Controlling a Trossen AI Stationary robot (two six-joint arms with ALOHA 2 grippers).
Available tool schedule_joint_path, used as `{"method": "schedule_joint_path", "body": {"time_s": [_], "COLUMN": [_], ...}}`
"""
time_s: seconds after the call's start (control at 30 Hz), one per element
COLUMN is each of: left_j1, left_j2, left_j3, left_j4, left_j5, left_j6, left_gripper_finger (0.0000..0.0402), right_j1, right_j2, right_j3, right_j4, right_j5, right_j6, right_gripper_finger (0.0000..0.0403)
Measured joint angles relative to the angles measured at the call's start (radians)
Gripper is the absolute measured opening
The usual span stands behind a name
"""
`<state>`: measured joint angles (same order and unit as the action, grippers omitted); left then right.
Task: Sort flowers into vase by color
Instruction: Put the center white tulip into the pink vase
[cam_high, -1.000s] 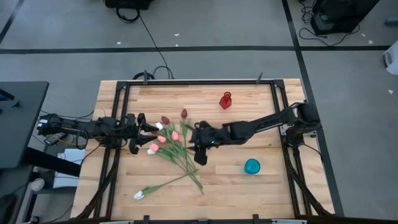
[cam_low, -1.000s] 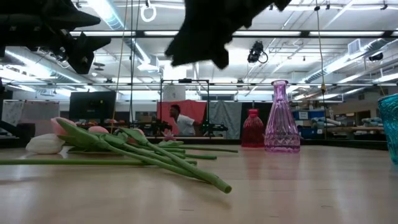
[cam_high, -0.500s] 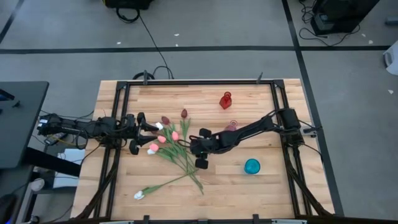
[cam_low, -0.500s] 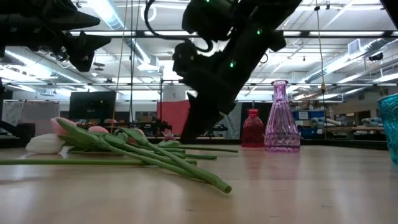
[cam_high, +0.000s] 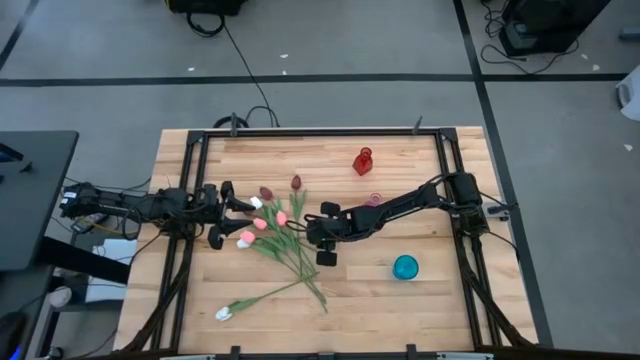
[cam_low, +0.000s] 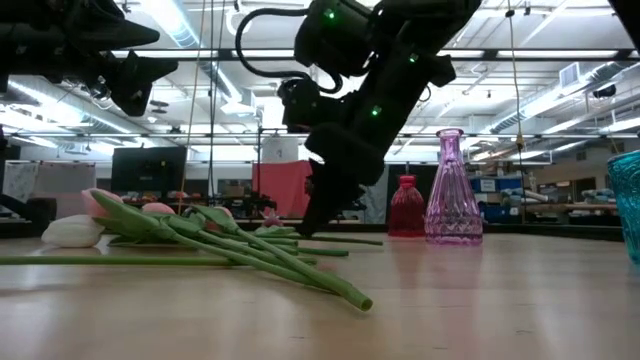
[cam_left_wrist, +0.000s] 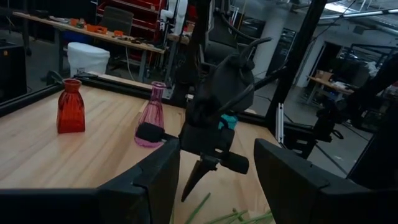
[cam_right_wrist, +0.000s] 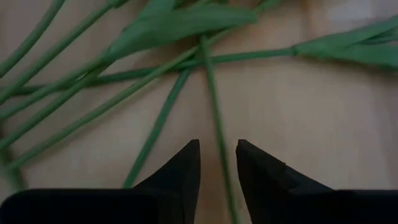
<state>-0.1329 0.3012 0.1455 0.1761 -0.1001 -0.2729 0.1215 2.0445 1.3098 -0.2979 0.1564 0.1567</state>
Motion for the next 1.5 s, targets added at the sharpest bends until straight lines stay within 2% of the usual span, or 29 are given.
{"method": "schedule_joint_path", "body": {"time_s": [0.17,0.4,0.67,0.77,0.97,1.1,1.23,1.4,1.5], "left_j1": [0.000,0.000,0.000,0.000,0.000,0.000,0.000,0.000,0.008], "left_j2": [0.000,0.000,0.000,0.000,0.000,0.000,0.005,0.070,0.137], "left_j3": [0.000,0.000,0.000,0.000,0.000,0.000,0.000,0.000,0.001], "left_j4": [0.008,0.025,0.039,0.052,0.098,0.114,0.122,0.180,0.259], "left_j5": [0.000,0.000,0.000,0.000,-0.020,-0.030,-0.059,-0.145,-0.168], "left_j6": [0.000,0.000,0.009,0.022,0.013,-0.017,-0.047,-0.061,-0.069], "left_gripper_finger": [0.0211,0.0211,0.0211,0.0211,0.0211,0.0211,0.0211,0.0211,0.0211], "right_j1": [-0.007,-0.018,-0.029,-0.030,0.026,0.052,0.072,0.059,0.049], "right_j2": [0.012,0.023,-0.067,-0.161,-0.332,-0.404,-0.430,-0.428,-0.431], "right_j3": [0.000,0.004,-0.004,-0.003,-0.003,-0.001,-0.001,-0.001,-0.001], "right_j4": [-0.044,-0.072,-0.132,-0.189,-0.190,-0.192,-0.193,-0.163,-0.153], "right_j5": [-0.067,-0.075,-0.049,0.069,0.315,0.409,0.655,0.773,0.790], "right_j6": [-0.002,0.026,0.065,0.113,-0.006,-0.074,-0.089,-0.061,-0.046], "right_gripper_finger": [0.0080,0.0016,0.0005,0.0005,0.0003,0.0003,0.0003,0.0006,0.0007]}}
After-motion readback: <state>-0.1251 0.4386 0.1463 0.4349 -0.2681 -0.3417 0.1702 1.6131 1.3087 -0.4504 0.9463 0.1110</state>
